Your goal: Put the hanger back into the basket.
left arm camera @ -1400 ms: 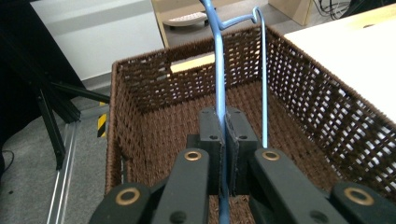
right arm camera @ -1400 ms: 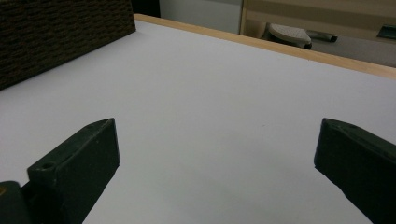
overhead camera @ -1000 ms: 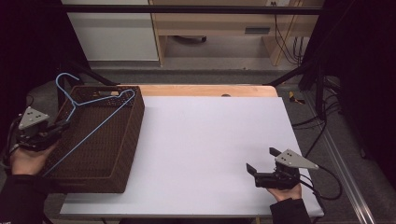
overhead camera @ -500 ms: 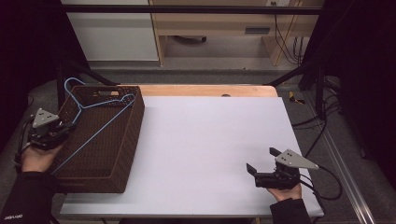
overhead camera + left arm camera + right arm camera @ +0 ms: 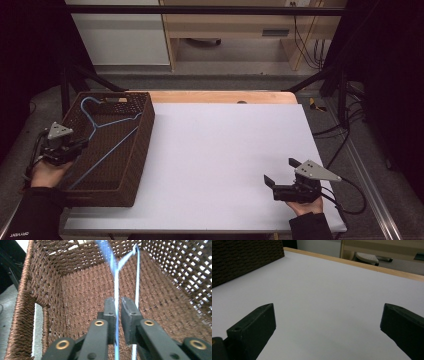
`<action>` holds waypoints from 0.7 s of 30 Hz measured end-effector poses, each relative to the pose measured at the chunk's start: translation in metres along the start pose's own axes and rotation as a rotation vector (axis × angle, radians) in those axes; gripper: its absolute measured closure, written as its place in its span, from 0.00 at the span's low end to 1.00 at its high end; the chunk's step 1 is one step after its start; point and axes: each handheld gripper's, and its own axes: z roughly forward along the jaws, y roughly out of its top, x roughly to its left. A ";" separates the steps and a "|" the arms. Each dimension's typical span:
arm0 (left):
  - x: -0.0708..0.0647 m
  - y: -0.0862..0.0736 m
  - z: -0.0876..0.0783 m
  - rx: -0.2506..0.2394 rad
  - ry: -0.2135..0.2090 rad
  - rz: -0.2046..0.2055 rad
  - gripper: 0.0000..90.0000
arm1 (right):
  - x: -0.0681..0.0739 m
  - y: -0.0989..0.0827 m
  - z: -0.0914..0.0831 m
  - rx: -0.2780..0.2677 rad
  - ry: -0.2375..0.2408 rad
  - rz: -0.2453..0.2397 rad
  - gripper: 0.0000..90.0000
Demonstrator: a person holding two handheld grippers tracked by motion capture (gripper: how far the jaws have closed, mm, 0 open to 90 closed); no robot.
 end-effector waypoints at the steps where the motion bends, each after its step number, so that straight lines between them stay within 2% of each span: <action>1: 0.000 0.000 -0.002 -0.003 -0.002 -0.004 0.88 | 0.000 0.000 0.000 0.000 0.000 0.000 0.01; 6: -0.004 0.001 -0.024 -0.107 -0.049 -0.028 0.72 | 0.000 0.000 0.000 -0.004 -0.001 0.005 0.01; 7: -0.004 0.001 -0.024 -0.107 -0.049 -0.028 0.69 | 0.000 0.000 0.000 -0.005 -0.001 0.004 0.01; 8: -0.009 0.001 -0.031 -0.157 -0.070 -0.038 0.65 | 0.000 0.000 -0.001 -0.006 -0.001 0.005 0.01; 12: -0.023 0.001 -0.043 -0.231 -0.126 -0.052 0.50 | 0.000 0.000 -0.001 -0.005 -0.001 0.005 0.01; 16: -0.039 0.001 -0.051 -0.289 -0.188 -0.075 0.41 | 0.000 0.000 -0.001 -0.010 0.000 0.006 0.01; 19: -0.052 0.001 -0.056 -0.321 -0.232 -0.064 0.36 | 0.000 0.001 -0.002 -0.014 -0.002 0.004 0.01; 21: -0.061 0.002 -0.059 -0.335 -0.238 -0.043 0.31 | -0.001 0.001 -0.002 -0.016 0.000 0.004 0.01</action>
